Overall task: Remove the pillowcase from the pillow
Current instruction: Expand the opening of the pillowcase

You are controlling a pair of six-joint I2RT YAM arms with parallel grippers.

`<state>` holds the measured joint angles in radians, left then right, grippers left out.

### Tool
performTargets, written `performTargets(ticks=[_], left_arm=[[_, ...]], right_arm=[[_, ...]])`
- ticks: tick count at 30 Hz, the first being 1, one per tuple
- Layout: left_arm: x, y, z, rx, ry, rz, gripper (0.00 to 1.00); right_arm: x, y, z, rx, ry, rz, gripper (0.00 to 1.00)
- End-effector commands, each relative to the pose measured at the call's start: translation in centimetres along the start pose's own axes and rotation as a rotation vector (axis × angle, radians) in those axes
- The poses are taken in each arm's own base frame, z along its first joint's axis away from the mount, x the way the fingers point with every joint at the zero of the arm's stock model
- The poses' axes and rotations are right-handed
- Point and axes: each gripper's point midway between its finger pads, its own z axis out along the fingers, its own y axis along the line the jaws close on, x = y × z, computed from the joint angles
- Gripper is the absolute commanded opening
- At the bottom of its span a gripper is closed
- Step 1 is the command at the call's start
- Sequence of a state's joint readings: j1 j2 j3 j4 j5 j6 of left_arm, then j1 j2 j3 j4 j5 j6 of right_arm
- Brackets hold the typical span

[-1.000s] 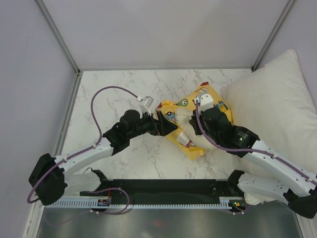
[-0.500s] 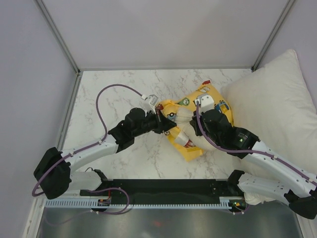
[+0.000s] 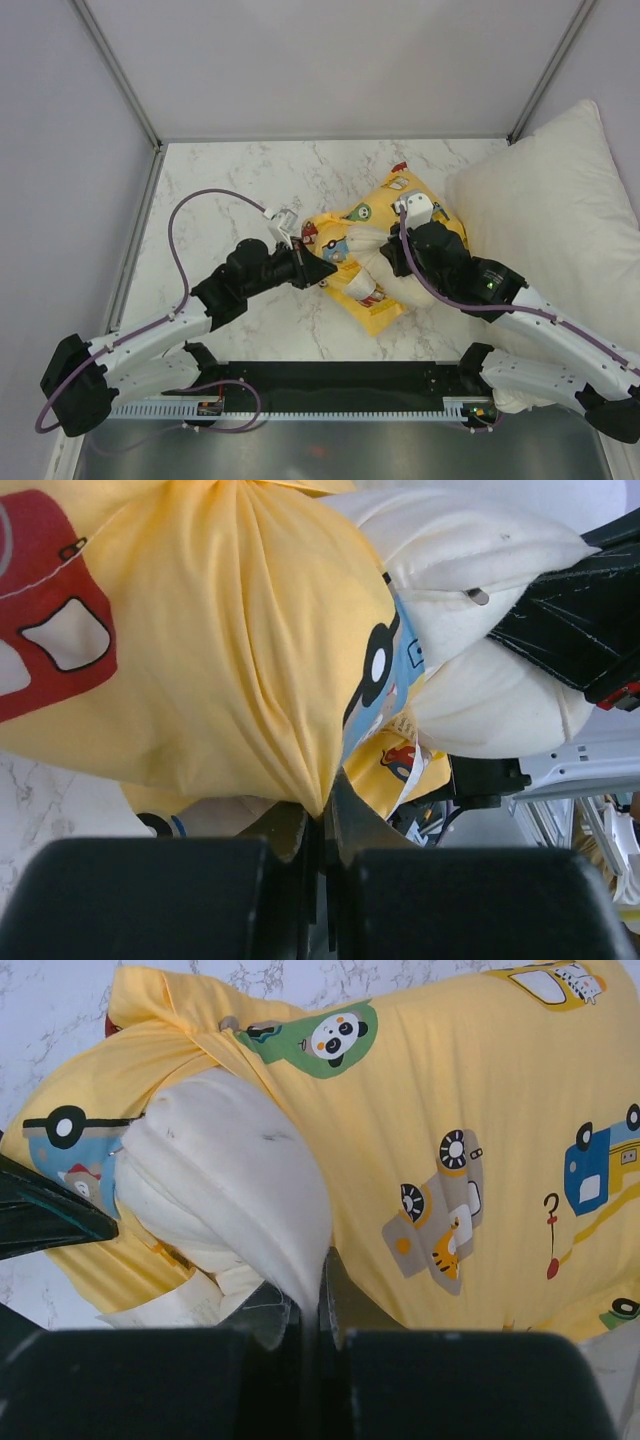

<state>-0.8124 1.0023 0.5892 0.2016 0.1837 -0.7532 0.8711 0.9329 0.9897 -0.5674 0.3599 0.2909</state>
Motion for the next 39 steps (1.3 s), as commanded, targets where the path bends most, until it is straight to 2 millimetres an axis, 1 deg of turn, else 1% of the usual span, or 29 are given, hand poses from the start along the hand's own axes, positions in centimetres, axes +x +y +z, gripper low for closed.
performTargets(ticks=[1,2,3,4,5,6,8,11,12,14,15,18,19,20,21,22,24,26,27,28,29,30,31,32,33,34,35,38,39], left_arm=[[1.1,5.6,-1.9,-0.210,0.015,0.046,0.02],[1.2,5.9,-2.2,-0.225,0.015,0.048,0.02],[0.6,6.1,-2.6,-0.234,-0.014,0.045,0.02],[0.5,6.7,-2.9,-0.256,-0.030,0.031,0.02],[0.1,6.8,-3.1,-0.257,-0.050,0.027,0.02],[-0.8,6.7,-3.4,-0.254,-0.085,0.019,0.02],[-1.4,6.7,-3.6,-0.242,-0.116,0.003,0.02],[-3.7,6.6,-3.9,-0.232,-0.191,-0.026,0.02],[-4.9,7.2,-4.2,-0.246,-0.234,-0.040,0.02],[-6.3,7.7,-4.4,-0.242,-0.279,-0.089,0.02],[-8.0,8.4,-4.7,-0.242,-0.339,-0.109,0.02],[-9.4,9.1,-4.1,-0.233,-0.358,-0.161,0.02],[-10.5,7.9,-3.8,-0.191,-0.372,-0.156,0.02],[-10.6,8.2,-3.1,-0.191,-0.360,-0.167,0.02],[-11.0,8.1,-2.8,-0.180,-0.368,-0.172,0.02],[-12.0,7.6,-2.6,-0.171,-0.385,-0.173,0.02],[-12.9,8.2,-2.0,-0.177,-0.398,-0.182,0.02],[-14.4,7.7,-1.9,-0.150,-0.426,-0.205,0.02],[-15.4,8.6,-2.0,-0.162,-0.448,-0.228,0.02],[-15.9,8.7,-2.0,-0.143,-0.452,-0.269,0.02],[-17.2,9.4,-2.5,-0.137,-0.488,-0.287,0.02],[-17.5,10.2,-2.3,-0.136,-0.488,-0.315,0.02],[-18.0,10.2,-2.2,-0.105,-0.480,-0.364,0.02],[-19.0,11.1,-2.7,-0.103,-0.503,-0.384,0.02],[-19.6,10.8,-2.7,-0.067,-0.501,-0.391,0.02],[-19.7,11.9,-2.3,-0.067,-0.495,-0.444,0.02],[-20.4,12.8,-2.6,-0.073,-0.508,-0.459,0.02],[-21.1,14.8,-2.0,-0.078,-0.490,-0.508,0.02],[-21.9,15.2,-2.2,-0.076,-0.503,-0.510,0.02]], right_arm=[[-2.3,-7.6,-2.6,0.341,-0.079,-0.023,0.00],[-2.5,-7.6,-2.8,0.342,-0.085,-0.018,0.00],[-2.5,-7.6,-2.9,0.337,-0.085,-0.017,0.00],[-2.4,-7.5,-2.9,0.331,-0.084,-0.011,0.00],[-2.4,-7.4,-2.9,0.325,-0.081,-0.010,0.00],[-2.3,-7.3,-2.9,0.318,-0.079,-0.007,0.00],[-1.7,-6.8,-2.7,0.285,-0.061,-0.014,0.00],[-0.6,-6.1,-2.4,0.237,-0.024,-0.036,0.00],[-0.3,-6.0,-2.4,0.229,-0.018,-0.033,0.00],[0.4,-5.1,-2.3,0.167,0.003,-0.034,0.00],[0.8,-4.6,-2.2,0.140,0.014,-0.032,0.00],[2.9,-2.8,-1.7,0.029,0.085,-0.048,0.00],[3.2,-2.2,-1.5,-0.001,0.089,-0.047,0.00],[3.8,-0.8,-1.5,-0.071,0.102,-0.054,0.00],[4.1,-0.2,-1.4,-0.099,0.106,-0.064,0.00],[4.1,0.2,-1.5,-0.119,0.111,-0.070,0.00],[4.4,1.1,-1.5,-0.139,0.126,-0.101,0.00],[5.0,2.3,-1.6,-0.171,0.159,-0.131,0.00],[5.2,2.7,-1.6,-0.183,0.166,-0.139,0.00],[5.6,3.1,-1.7,-0.197,0.180,-0.149,0.00],[5.9,4.0,-1.8,-0.222,0.195,-0.166,0.00],[6.1,4.3,-1.8,-0.233,0.206,-0.171,0.00],[6.6,4.7,-1.9,-0.242,0.230,-0.176,0.00],[7.0,5.3,-1.9,-0.256,0.248,-0.188,0.00],[7.2,5.5,-1.9,-0.261,0.255,-0.192,0.00],[7.3,5.8,-2.0,-0.271,0.262,-0.193,0.00],[7.4,6.3,-2.1,-0.287,0.266,-0.194,0.00],[7.6,7.3,-2.6,-0.322,0.287,-0.191,0.00],[7.7,7.6,-2.7,-0.333,0.294,-0.191,0.00]])
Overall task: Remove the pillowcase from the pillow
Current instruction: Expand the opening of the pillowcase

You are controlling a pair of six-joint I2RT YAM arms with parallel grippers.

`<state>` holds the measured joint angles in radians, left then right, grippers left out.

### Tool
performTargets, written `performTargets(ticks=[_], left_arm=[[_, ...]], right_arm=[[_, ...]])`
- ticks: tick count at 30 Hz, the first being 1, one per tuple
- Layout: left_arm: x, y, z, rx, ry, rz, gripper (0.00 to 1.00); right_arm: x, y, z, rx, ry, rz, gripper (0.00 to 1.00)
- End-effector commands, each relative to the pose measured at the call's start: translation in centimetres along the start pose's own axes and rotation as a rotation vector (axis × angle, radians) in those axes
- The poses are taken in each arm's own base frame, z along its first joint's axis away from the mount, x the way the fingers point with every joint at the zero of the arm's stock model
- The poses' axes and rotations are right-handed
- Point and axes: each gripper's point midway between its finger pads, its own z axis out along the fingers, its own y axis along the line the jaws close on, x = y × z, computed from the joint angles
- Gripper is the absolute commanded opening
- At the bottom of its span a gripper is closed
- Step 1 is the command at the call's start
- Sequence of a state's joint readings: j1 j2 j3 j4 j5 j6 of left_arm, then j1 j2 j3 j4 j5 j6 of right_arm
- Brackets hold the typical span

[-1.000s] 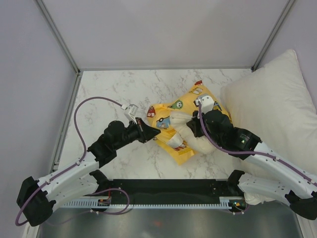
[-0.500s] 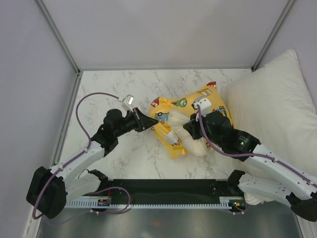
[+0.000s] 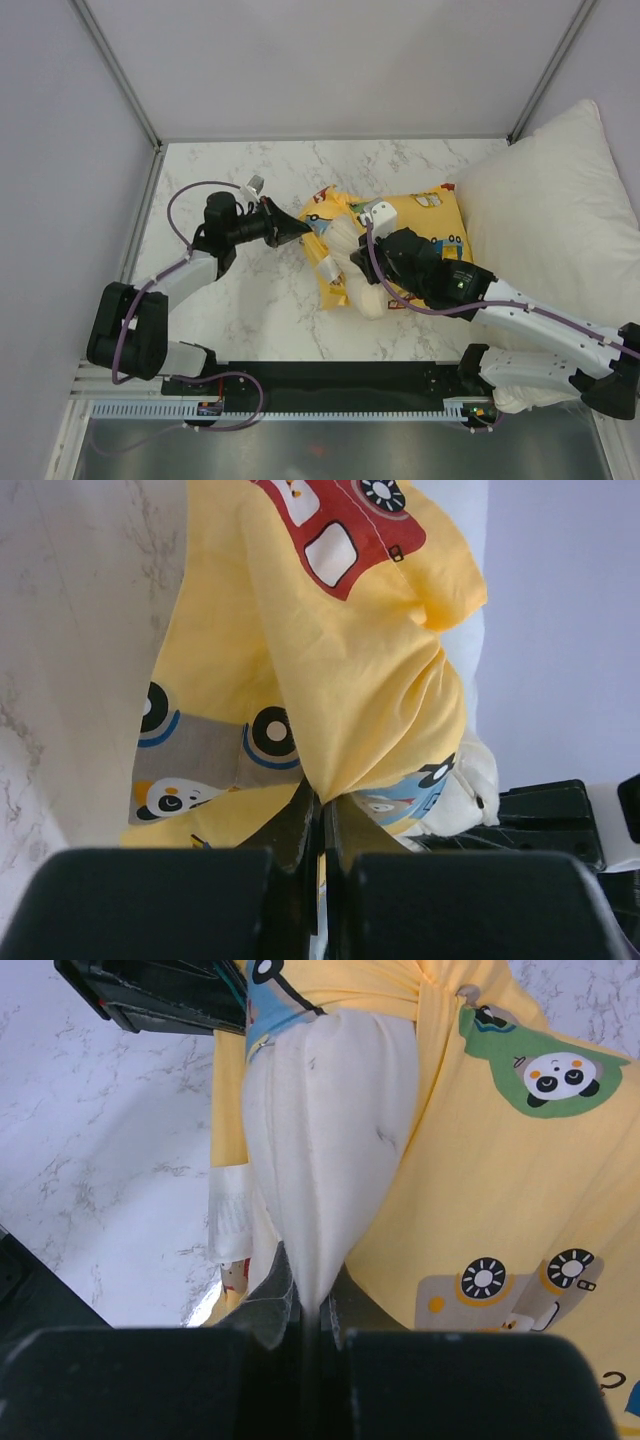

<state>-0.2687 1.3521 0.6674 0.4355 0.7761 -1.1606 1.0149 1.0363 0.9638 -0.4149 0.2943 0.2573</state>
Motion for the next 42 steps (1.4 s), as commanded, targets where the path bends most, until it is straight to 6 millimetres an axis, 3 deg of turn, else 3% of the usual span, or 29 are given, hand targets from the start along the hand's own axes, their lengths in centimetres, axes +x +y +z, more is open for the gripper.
performTargets(ticks=[1,8,9,13,17,20,21,24,25,26,27,28,29,31,33,34,36,37,42], left_arm=[[-15.6,-1.3,-3.4,0.012,-0.549,0.014,0.02],[-18.9,2.1,-4.1,-0.061,-0.592,-0.029,0.02],[-20.0,3.0,-4.8,-0.080,-0.616,-0.042,0.02],[-20.9,4.1,-5.2,-0.101,-0.628,-0.053,0.02],[-21.1,4.3,-5.2,-0.109,-0.629,-0.047,0.02],[-20.7,2.8,-5.2,-0.092,-0.618,0.012,0.02],[-20.4,1.3,-5.6,-0.078,-0.625,0.054,0.02],[-18.8,-0.6,-6.0,-0.120,-0.598,0.184,0.02],[-16.2,-3.5,-5.0,-0.093,-0.540,0.257,0.02],[-15.4,-4.5,-4.8,-0.123,-0.526,0.360,0.02],[-13.6,-3.9,-4.9,-0.193,-0.486,0.368,0.02],[-10.7,-6.5,-4.6,-0.175,-0.458,0.452,0.02],[-10.4,-6.4,-5.4,-0.248,-0.508,0.526,0.02],[-6.4,-5.9,-5.2,-0.301,-0.443,0.555,0.02],[-3.9,-5.7,-6.6,-0.305,-0.434,0.564,0.03],[-1.8,-3.7,-6.7,-0.340,-0.375,0.548,0.07],[-0.2,-2.8,-7.7,-0.342,-0.366,0.540,0.13],[1.2,-0.7,-7.7,-0.372,-0.323,0.526,0.23],[5.6,1.1,-7.5,-0.330,-0.199,0.501,0.33]], right_arm=[[6.4,2.7,-4.1,-0.164,0.289,-0.073,0.00],[7.7,5.4,-5.2,-0.239,0.340,-0.071,0.00],[7.8,5.5,-5.3,-0.238,0.346,-0.064,0.00],[7.6,5.7,-6.2,-0.237,0.335,-0.055,0.00],[7.2,5.9,-6.7,-0.247,0.325,-0.043,0.00],[6.8,5.6,-6.2,-0.219,0.305,-0.048,0.00],[6.7,5.6,-5.9,-0.211,0.302,-0.054,0.00],[4.7,5.8,-5.0,-0.178,0.239,-0.043,0.00],[4.1,5.4,-4.5,-0.144,0.215,-0.040,0.00],[3.5,5.4,-4.2,-0.133,0.196,-0.033,0.00],[2.9,5.4,-3.6,-0.111,0.172,-0.032,0.00],[2.0,4.8,-3.1,-0.063,0.138,-0.030,0.00],[1.4,4.7,-2.6,-0.045,0.113,-0.041,0.00],[0.8,4.8,-1.4,-0.007,0.098,-0.053,0.00],[0.2,5.0,0.0,0.026,0.085,-0.068,0.00],[-0.1,4.9,0.4,0.044,0.078,-0.069,0.00],[-0.9,5.1,1.3,0.067,0.054,-0.065,0.00],[-1.2,5.2,1.5,0.071,0.046,-0.062,0.00],[-2.4,5.3,2.6,0.104,0.019,-0.048,0.00]])
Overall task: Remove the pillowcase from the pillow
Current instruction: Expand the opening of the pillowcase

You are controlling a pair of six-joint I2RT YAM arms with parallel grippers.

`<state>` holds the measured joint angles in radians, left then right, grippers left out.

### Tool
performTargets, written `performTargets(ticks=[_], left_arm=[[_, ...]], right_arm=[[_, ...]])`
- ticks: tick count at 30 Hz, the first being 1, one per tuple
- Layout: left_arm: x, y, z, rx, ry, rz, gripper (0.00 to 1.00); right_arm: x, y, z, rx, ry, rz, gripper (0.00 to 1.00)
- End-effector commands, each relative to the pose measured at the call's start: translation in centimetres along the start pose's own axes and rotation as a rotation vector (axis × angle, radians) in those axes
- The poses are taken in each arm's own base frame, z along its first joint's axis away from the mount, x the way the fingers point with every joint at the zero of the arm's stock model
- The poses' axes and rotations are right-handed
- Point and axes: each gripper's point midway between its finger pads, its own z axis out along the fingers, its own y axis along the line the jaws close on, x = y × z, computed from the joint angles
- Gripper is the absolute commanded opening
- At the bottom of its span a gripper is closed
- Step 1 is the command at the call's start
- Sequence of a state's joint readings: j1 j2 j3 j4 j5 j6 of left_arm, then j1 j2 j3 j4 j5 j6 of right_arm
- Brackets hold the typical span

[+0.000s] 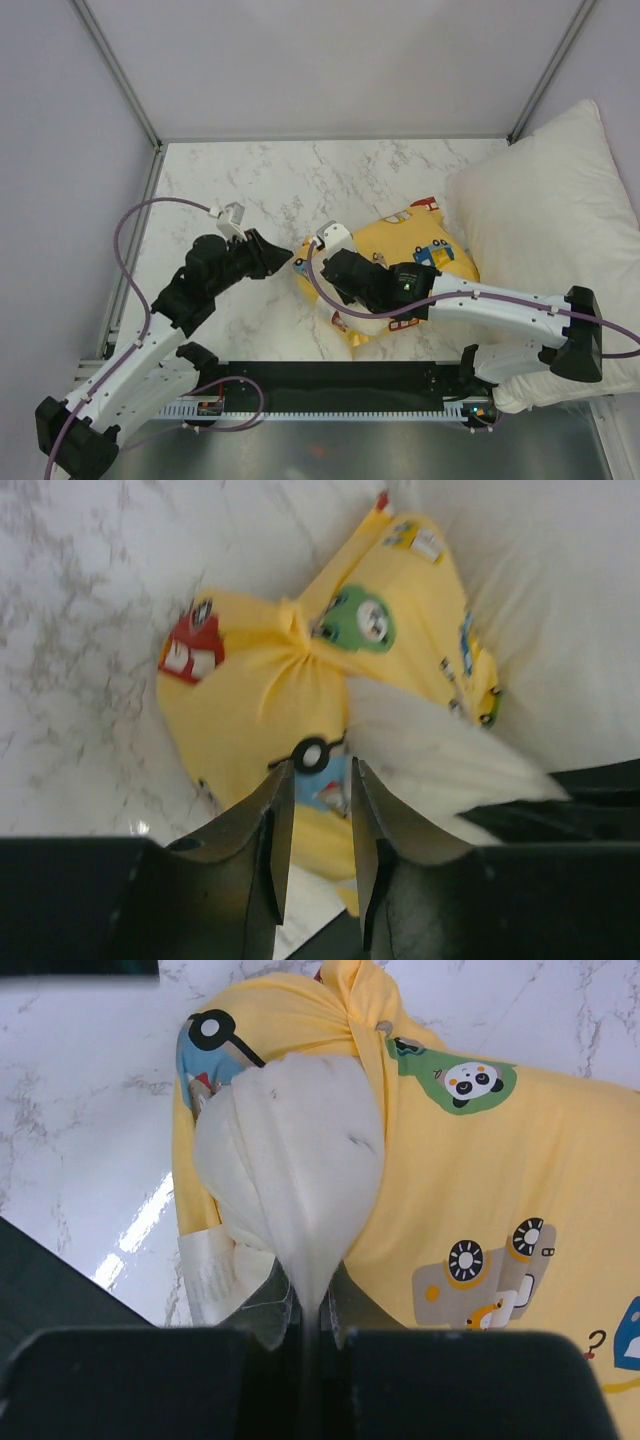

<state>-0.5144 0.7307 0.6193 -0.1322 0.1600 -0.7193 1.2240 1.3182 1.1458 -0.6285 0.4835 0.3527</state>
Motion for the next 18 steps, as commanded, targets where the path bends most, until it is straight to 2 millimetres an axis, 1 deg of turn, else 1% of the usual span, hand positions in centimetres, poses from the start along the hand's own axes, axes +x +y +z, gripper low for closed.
performTargets(ticks=[1,2,5,7,10,12,15,18], left_arm=[[4.7,1.6,-0.5,-0.041,0.131,0.044,0.37],[5.3,1.7,-0.5,-0.048,0.142,0.046,0.39],[6.3,1.2,-0.4,-0.030,0.173,0.033,0.44],[6.5,0.6,-0.3,-0.002,0.169,0.030,0.48],[6.5,-0.3,0.0,0.031,0.155,0.011,0.57],[6.8,-0.1,0.4,0.023,0.171,0.011,0.61],[8.0,0.2,1.2,0.012,0.222,0.015,0.61],[9.3,0.1,1.4,0.013,0.257,0.033,0.56]], right_arm=[[-6.8,0.0,-1.0,0.017,-0.201,0.106,0.00],[-7.0,0.1,-0.9,0.016,-0.206,0.110,0.00],[-7.3,0.3,-0.7,0.012,-0.212,0.120,0.00],[-7.3,0.4,-0.6,0.008,-0.211,0.125,0.00],[-7.1,0.7,-0.4,-0.001,-0.207,0.130,0.00],[-7.1,0.8,-0.4,-0.003,-0.208,0.137,0.00],[-7.3,0.6,-0.7,-0.003,-0.218,0.147,0.00],[-7.8,-0.1,-1.4,0.017,-0.238,0.156,0.00]])
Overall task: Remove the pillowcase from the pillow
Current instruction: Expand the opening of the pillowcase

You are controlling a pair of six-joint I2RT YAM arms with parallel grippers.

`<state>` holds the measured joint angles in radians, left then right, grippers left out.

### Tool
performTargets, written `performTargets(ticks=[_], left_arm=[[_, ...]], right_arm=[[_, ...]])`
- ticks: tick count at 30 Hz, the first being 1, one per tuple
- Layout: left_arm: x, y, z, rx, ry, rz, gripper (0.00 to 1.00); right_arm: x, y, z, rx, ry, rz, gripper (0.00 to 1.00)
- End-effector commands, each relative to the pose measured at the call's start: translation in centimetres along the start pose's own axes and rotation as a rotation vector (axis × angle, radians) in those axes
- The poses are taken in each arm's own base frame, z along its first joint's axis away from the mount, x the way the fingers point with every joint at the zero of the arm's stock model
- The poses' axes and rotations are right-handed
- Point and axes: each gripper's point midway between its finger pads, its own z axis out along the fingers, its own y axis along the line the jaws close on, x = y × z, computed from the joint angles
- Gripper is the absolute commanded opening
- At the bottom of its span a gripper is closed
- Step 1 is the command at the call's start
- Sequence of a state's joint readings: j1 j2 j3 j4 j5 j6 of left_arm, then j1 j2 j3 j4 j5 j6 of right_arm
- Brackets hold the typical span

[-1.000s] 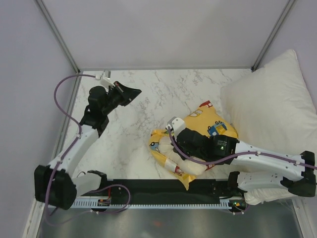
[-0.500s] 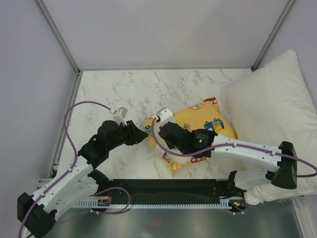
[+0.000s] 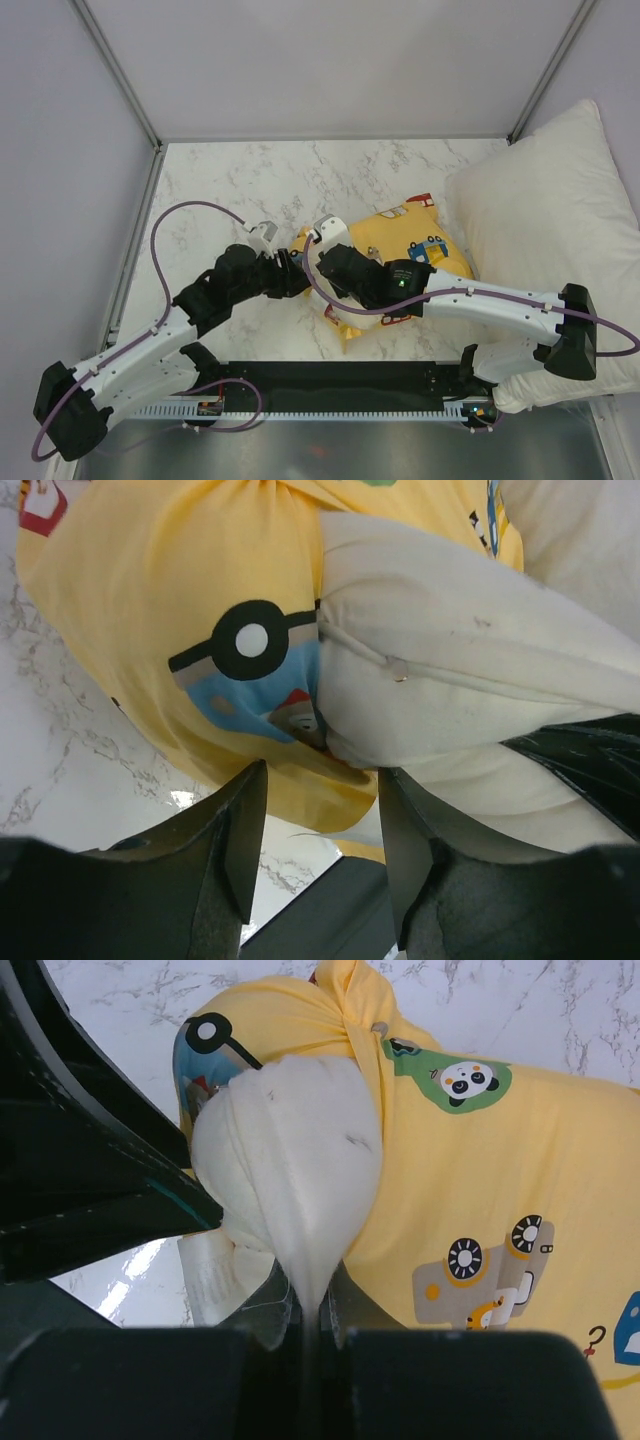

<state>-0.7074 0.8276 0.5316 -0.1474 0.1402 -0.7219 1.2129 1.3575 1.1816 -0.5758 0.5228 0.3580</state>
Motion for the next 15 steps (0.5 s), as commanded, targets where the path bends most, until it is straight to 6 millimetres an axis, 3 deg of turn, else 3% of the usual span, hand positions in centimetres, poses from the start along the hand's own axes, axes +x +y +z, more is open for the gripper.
performTargets(ticks=[1,6,10,15], left_arm=[[0.6,-1.2,0.5,0.037,0.008,0.014,0.54],[2.2,-0.1,1.4,-0.005,0.042,0.025,0.60],[2.2,0.8,2.5,-0.050,0.031,0.028,0.76],[0.6,2.1,3.7,-0.134,-0.045,0.039,0.80]], right_arm=[[-5.9,-0.1,-2.0,-0.008,-0.186,0.125,0.00],[-6.6,-0.2,-2.4,-0.009,-0.199,0.128,0.00],[-6.1,0.4,-2.1,-0.035,-0.184,0.126,0.00],[-5.4,0.7,-2.2,-0.071,-0.180,0.142,0.00]])
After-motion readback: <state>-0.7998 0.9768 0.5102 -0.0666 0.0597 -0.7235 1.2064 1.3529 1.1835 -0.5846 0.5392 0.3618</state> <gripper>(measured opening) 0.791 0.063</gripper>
